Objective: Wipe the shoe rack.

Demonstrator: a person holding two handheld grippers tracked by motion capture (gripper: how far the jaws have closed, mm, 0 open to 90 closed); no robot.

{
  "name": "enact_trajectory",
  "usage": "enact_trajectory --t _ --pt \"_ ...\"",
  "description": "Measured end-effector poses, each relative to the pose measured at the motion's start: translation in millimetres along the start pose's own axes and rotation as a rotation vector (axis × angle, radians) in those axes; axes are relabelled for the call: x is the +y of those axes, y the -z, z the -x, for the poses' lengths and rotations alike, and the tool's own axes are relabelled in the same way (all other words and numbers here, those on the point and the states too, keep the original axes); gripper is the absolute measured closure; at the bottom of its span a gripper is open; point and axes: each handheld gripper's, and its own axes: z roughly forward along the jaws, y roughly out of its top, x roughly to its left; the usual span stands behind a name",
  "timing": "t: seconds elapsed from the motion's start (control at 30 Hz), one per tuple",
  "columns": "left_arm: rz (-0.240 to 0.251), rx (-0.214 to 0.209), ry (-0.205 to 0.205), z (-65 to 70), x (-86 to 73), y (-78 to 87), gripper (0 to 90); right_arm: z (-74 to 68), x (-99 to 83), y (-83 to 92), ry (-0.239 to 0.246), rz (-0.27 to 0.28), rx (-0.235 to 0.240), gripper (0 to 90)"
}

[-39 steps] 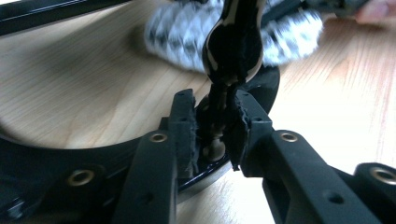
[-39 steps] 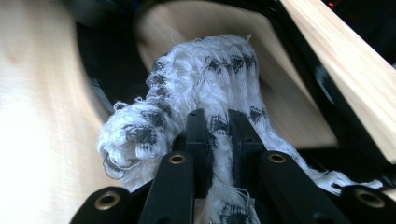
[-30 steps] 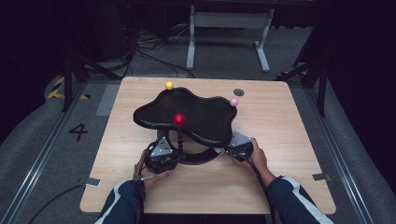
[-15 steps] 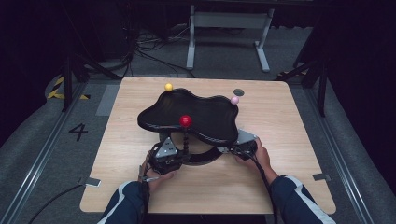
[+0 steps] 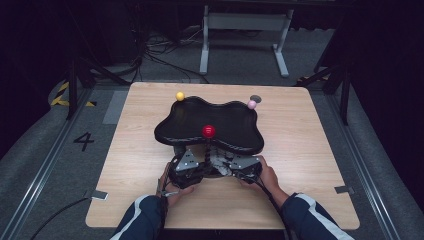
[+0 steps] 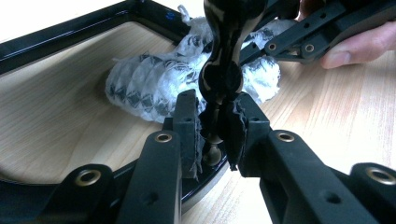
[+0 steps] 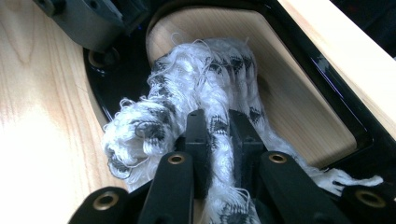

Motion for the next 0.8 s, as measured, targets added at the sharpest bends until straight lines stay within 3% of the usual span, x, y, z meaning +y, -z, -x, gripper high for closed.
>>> enact_trajectory --t 0.07,0.23,0.27,0.3,0.33,0.4,0.43,0.6,0.8 --pt "0.001 0.0 -0.007 -0.2 0.0 0.0 74.5 0.2 0.6 0.0 -0.01 -0.005 0.003 80.2" --pt "-0.01 0.006 -0.004 -0.5 -1.4 3.0 70.6 9.1 -4.1 2.7 0.034 -0.014 -0.021 80.3" --pt "0.001 0.006 -0.031 -2.7 -1.3 6.7 68.9 17.7 -10.0 6.1 0.02 -0.029 -0.041 80.3" --pt "-0.002 0.003 -0.016 -2.0 -1.5 9.0 68.2 21.0 -13.1 8.4 -0.003 -0.04 -0.05 80.3" --pt "0.009 -0.001 -0.015 -2.3 -1.2 11.2 68.1 20.9 -15.7 11.8 -0.066 -0.077 -0.073 80.3" --pt "0.013 -0.003 -0.017 -2.8 -0.3 14.4 68.3 27.3 -19.3 13.9 -0.048 -0.086 -0.093 80.3" --pt "0.028 -0.014 -0.037 -3.4 1.9 19.2 69.6 32.1 -25.1 16.4 -0.102 -0.082 -0.104 80.3" --pt "0.021 -0.011 -0.025 0.1 4.4 18.8 75.6 36.9 -32.1 21.7 -0.116 -0.092 -0.108 80.3" --pt "0.027 -0.014 -0.024 1.0 5.4 15.7 75.7 36.2 -36.1 24.0 -0.119 -0.083 -0.1 80.3"
